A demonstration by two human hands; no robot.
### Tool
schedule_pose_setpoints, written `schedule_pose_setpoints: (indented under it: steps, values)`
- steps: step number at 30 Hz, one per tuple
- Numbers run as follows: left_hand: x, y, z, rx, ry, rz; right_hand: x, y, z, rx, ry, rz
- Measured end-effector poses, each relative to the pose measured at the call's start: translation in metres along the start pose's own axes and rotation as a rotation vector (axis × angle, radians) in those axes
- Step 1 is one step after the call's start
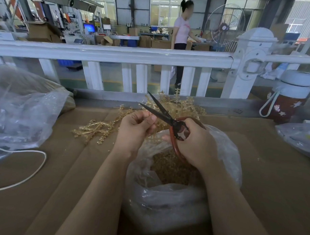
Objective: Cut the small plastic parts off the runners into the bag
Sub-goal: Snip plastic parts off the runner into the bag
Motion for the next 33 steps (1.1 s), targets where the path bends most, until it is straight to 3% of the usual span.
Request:
schedule_pose_setpoints:
  steps: [10,23,33]
  values:
    - [0.0004,-0.0014,-0.0028,0.065,-0.034,0.059,-0.0001,-0.0017,-0.0017,0.138,-0.086,0.013]
    - [0.0019,0.0016,-0.0046,0.138,-0.118,0.020,-0.0028,0.0006,0.0032,0.167,0.012,-0.052]
    - [-0.0002,-0.0009,-0.0056,0.255,-0.147,0.034,-0.0027,-0.0015,0.0009,0.182,0.050,-0.007]
Point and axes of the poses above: each hand's wrist, its own x-axis away from the middle knuckle, its own y-axis out of the palm, z = x × y, the point moved 4 cm from there along -x, towards the middle knuckle, and after that the axes turned 7 degrees about x, right-handed, at the moved point
